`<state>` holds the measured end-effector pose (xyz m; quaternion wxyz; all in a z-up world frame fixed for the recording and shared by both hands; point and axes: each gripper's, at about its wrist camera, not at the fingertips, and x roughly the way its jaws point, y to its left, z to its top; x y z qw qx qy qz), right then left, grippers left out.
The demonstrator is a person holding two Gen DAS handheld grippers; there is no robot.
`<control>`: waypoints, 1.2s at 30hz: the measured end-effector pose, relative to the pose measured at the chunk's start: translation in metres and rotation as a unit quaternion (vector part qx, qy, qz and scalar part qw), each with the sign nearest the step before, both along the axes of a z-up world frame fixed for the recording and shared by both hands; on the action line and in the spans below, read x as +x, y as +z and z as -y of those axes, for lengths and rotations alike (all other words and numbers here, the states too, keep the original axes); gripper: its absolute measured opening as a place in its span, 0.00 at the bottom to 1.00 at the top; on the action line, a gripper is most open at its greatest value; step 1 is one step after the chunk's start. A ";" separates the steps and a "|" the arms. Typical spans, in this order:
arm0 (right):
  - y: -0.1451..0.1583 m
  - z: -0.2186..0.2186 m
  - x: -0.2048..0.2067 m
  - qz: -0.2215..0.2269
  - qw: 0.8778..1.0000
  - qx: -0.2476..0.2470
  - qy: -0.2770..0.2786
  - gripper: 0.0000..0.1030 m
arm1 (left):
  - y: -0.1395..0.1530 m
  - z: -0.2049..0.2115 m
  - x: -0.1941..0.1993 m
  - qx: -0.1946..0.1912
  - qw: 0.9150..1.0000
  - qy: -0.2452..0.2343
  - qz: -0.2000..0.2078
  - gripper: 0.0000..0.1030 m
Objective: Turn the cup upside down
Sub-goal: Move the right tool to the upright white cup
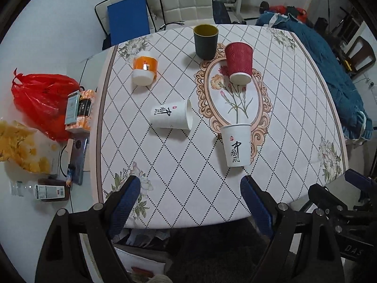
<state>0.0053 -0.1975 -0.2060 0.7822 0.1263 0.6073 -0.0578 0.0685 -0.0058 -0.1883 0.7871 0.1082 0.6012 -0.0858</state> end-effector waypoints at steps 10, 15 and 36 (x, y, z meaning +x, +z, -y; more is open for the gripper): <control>0.003 -0.026 0.012 0.001 1.000 -0.008 0.021 0.99 | -0.012 -0.036 0.007 -0.007 0.999 0.039 0.002 1.00; -0.004 -0.037 0.039 -0.005 0.994 -0.027 0.109 0.99 | -0.029 -0.051 0.018 0.001 0.997 0.080 0.004 1.00; -0.149 -0.089 0.012 0.078 0.268 -0.427 0.860 0.99 | -0.161 -0.060 0.013 0.017 0.954 0.276 -0.112 1.00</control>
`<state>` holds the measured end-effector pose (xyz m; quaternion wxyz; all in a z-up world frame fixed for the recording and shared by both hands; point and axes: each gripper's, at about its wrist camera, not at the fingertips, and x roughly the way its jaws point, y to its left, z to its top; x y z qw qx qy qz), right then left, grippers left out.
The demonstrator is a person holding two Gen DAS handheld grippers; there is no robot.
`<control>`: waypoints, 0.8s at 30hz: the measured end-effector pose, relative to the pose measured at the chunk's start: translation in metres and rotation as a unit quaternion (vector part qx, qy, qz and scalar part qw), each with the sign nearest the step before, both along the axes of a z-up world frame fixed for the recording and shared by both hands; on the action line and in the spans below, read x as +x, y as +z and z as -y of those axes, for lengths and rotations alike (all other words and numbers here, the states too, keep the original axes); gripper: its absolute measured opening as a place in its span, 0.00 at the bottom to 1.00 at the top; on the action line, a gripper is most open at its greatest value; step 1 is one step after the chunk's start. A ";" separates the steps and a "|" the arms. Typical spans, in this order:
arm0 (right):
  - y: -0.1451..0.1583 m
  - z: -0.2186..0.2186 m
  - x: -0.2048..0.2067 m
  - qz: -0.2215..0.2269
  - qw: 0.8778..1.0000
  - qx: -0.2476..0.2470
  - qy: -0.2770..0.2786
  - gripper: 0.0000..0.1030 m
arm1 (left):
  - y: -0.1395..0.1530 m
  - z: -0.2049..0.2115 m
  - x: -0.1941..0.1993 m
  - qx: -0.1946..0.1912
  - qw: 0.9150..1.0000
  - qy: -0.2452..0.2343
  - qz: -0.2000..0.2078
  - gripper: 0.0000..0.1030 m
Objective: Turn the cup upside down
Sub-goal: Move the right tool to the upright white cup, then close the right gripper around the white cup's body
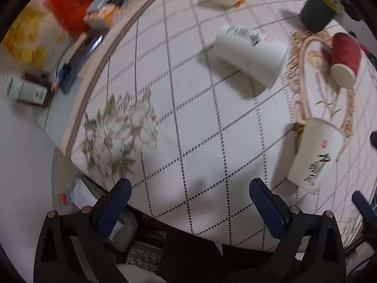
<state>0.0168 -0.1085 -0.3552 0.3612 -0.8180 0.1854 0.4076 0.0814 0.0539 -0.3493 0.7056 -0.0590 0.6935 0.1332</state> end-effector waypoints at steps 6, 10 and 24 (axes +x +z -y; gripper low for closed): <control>-0.043 0.024 -0.011 0.036 0.969 -0.076 0.231 0.99 | -0.026 -0.010 -0.013 -0.018 0.999 0.038 -0.025 1.00; -0.052 0.021 -0.004 0.031 0.953 -0.091 0.289 0.99 | -0.035 -0.014 -0.017 -0.019 0.998 0.050 -0.031 1.00; -0.095 0.003 0.017 0.017 0.936 -0.136 0.323 0.66 | -0.046 -0.031 -0.014 -0.022 0.997 0.065 -0.034 1.00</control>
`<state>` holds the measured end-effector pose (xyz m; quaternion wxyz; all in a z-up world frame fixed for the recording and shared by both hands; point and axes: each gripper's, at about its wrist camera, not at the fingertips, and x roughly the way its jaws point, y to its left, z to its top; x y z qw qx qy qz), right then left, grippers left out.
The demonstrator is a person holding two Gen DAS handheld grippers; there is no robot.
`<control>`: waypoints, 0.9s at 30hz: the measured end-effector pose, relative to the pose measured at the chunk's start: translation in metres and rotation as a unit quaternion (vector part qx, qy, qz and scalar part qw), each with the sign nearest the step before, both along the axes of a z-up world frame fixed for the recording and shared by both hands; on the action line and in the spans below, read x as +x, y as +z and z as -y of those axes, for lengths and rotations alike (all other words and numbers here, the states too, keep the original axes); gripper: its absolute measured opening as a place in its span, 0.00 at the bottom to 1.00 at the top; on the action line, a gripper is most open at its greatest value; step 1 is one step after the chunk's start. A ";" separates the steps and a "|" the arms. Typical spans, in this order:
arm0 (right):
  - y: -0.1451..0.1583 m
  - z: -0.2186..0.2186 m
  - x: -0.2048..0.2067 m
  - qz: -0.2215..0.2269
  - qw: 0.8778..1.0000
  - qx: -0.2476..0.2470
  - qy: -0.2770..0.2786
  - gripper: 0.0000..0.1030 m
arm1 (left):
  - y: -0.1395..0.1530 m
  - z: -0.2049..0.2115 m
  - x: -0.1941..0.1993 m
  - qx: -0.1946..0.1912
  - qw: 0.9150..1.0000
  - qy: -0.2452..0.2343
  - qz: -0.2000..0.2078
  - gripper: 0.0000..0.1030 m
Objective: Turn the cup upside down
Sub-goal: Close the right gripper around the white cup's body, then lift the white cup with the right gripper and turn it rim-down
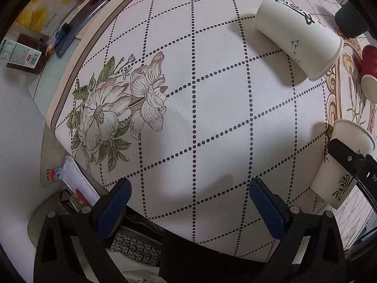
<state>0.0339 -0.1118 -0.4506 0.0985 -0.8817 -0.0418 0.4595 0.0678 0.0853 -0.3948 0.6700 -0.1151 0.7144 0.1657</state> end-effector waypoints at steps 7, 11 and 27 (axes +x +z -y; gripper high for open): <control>0.005 -0.014 0.003 -0.020 0.999 0.009 -0.029 0.64 | -0.001 -0.001 0.007 0.001 1.000 -0.002 -0.003 1.00; 0.006 -0.016 0.001 -0.027 0.999 0.019 -0.042 0.63 | 0.000 -0.001 0.008 0.001 1.000 -0.005 -0.003 1.00; 0.042 -0.062 0.039 -0.029 0.920 0.115 -0.374 0.62 | 0.019 0.008 0.035 0.019 0.999 -0.042 0.002 0.99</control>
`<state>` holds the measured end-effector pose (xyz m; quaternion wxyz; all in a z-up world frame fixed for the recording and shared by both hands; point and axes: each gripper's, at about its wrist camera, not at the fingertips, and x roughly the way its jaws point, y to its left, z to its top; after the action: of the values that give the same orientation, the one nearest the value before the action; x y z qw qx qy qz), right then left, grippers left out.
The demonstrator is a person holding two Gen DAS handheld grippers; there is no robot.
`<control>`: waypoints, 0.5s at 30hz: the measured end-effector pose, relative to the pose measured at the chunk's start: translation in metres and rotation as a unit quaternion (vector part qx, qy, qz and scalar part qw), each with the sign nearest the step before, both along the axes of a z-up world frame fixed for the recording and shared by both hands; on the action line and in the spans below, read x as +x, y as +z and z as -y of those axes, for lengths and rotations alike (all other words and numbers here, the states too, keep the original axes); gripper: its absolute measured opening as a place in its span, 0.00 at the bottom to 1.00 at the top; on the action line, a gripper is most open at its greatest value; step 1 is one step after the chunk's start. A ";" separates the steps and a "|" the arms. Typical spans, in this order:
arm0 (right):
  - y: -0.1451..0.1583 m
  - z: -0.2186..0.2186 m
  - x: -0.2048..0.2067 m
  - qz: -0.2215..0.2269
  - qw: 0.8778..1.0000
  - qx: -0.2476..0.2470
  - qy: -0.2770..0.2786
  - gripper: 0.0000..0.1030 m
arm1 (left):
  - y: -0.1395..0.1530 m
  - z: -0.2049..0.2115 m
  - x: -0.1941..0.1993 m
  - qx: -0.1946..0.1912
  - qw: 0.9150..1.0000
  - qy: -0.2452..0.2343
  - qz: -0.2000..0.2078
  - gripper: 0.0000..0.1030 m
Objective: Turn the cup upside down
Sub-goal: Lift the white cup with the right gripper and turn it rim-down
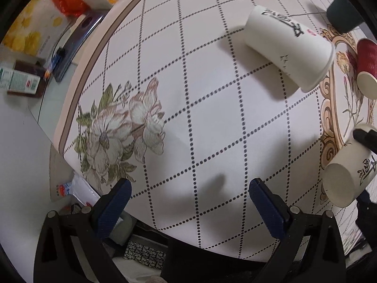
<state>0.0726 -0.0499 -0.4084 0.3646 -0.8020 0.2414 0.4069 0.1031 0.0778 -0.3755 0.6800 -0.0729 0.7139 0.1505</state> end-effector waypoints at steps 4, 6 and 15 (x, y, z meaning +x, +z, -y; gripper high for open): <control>0.008 0.002 0.011 -0.029 0.994 0.018 -0.105 0.62 | 0.008 0.010 0.011 0.005 1.000 -0.019 0.003 0.99; 0.010 0.003 0.017 -0.040 0.987 0.027 -0.154 0.62 | 0.012 0.017 0.017 0.006 1.000 -0.030 0.005 0.99; 0.014 0.034 0.039 -0.079 0.924 0.068 -0.369 0.62 | 0.025 0.049 0.046 0.012 0.997 -0.073 0.012 0.99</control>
<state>0.1114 -0.0843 -0.3948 0.5226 -0.5945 0.5200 0.3210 0.1489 0.0287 -0.3507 0.6987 -0.0142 0.7070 0.1085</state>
